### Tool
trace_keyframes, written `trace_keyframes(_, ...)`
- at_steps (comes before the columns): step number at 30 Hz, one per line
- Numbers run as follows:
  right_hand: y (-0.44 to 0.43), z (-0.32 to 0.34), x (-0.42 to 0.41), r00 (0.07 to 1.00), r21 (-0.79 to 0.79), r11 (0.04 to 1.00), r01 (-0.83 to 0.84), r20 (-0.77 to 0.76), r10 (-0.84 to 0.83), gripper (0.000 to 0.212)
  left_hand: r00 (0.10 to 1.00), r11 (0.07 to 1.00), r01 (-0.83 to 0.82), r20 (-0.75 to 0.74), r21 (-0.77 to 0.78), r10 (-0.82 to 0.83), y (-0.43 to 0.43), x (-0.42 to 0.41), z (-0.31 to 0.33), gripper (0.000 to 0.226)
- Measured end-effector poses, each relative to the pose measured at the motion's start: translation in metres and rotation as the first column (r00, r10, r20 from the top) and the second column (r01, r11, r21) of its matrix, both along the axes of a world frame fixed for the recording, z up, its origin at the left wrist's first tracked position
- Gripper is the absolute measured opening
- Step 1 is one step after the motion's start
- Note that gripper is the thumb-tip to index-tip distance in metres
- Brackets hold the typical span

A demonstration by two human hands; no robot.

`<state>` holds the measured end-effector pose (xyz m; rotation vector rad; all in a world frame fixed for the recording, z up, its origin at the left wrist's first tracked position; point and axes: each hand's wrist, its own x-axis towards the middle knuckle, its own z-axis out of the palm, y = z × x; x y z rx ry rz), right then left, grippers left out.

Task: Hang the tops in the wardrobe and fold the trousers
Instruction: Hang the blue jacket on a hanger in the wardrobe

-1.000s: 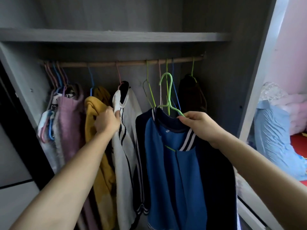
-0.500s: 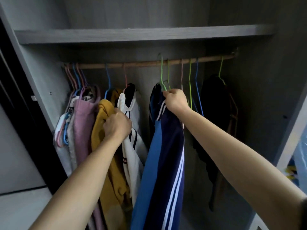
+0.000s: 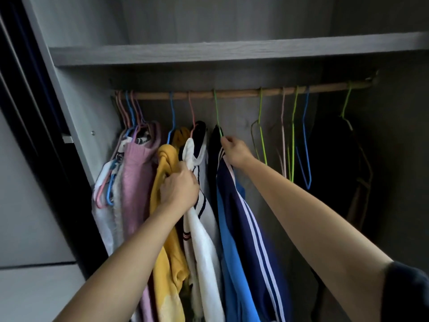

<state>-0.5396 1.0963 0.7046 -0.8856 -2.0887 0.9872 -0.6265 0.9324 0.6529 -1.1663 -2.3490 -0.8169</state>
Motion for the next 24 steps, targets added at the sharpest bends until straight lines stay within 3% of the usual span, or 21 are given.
trace_keyframes(3, -0.003, -0.003, 0.009, 0.999, -0.06, 0.998, -0.022, -0.039, 0.02, 0.051, 0.999, 0.998, 0.046, 0.017, 0.033, -0.047, -0.003, -0.003, -0.002, 0.022)
trace_keyframes(7, -0.018, -0.021, 0.036, 0.999, 0.09, 0.995, 0.049, -0.026, -0.047, 0.052, 0.976, 0.982, 0.145, 0.143, 0.12, -0.162, -0.011, -0.009, -0.01, 0.025)
trace_keyframes(11, -0.048, -0.06, 0.073, 0.982, 0.157, 0.98, 0.123, -0.161, -0.097, 0.044, 0.963, 0.944, 0.151, 0.173, 0.294, -0.207, -0.026, -0.005, -0.04, 0.028)
trace_keyframes(15, -0.076, -0.124, 0.114, 0.977, 0.303, 0.931, 0.203, -0.001, -0.213, 0.039, 0.931, 0.909, 0.146, 0.256, 0.39, -0.259, -0.038, 0.023, -0.097, 0.031)
trace_keyframes(18, -0.093, -0.176, 0.154, 0.947, 0.348, 0.913, 0.212, 0.156, -0.279, 0.036, 0.887, 0.924, 0.134, 0.373, 0.359, -0.273, -0.049, 0.05, -0.146, 0.031)
trace_keyframes(21, -0.107, -0.212, 0.202, 0.894, 0.329, 0.911, 0.249, 0.283, -0.347, 0.038, 0.886, 0.933, 0.202, 0.349, 0.299, -0.304, -0.057, 0.077, -0.18, 0.031)
trace_keyframes(24, -0.119, -0.232, 0.251, 0.853, 0.309, 0.895, 0.322, 0.314, -0.416, 0.037, 0.886, 0.908, 0.331, 0.246, 0.256, -0.393, -0.06, 0.111, -0.191, 0.038)
